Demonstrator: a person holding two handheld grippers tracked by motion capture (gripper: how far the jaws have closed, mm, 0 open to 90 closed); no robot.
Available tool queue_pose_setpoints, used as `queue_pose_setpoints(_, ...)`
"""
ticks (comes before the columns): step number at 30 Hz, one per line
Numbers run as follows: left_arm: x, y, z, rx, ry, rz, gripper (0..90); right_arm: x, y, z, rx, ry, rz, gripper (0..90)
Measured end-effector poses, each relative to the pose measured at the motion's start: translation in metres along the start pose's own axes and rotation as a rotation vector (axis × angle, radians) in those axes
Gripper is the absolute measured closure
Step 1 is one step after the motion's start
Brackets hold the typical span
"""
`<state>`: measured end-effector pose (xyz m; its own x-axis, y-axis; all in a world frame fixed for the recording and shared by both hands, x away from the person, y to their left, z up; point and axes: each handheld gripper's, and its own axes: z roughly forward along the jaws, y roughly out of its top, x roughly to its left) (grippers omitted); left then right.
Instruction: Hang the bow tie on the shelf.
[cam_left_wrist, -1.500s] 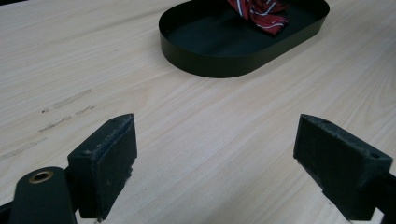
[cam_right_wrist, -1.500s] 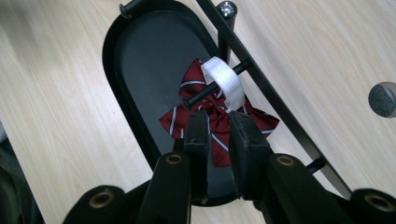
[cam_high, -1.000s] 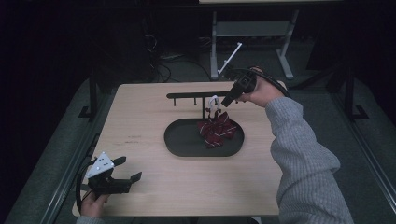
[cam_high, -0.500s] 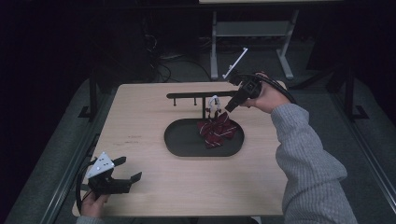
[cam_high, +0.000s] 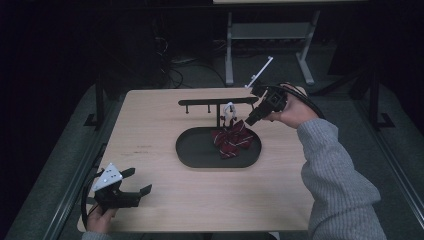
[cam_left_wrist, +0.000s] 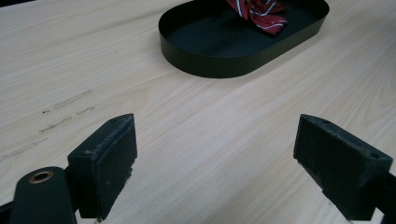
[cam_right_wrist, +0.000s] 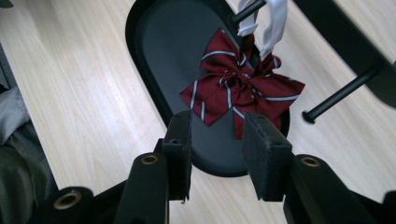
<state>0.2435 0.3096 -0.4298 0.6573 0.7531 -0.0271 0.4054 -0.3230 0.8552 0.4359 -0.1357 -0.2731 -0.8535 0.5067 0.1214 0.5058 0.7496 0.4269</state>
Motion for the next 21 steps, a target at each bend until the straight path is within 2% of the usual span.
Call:
queue_pose_setpoints(2,0.000,0.000,0.000,0.003,0.001,0.001,13.1,0.000,-0.004,0.001,-0.003,0.000,-0.008,61.6)
queue_pose_setpoints(15,-0.001,0.000,0.000,0.010,0.002,0.006,13.1,0.008,-0.037,-0.005,-0.028,0.004,0.017,60.7)
queue_pose_setpoints(21,-0.001,0.000,0.001,0.010,0.003,0.004,13.1,0.012,-0.056,-0.002,-0.031,0.007,0.032,59.8)
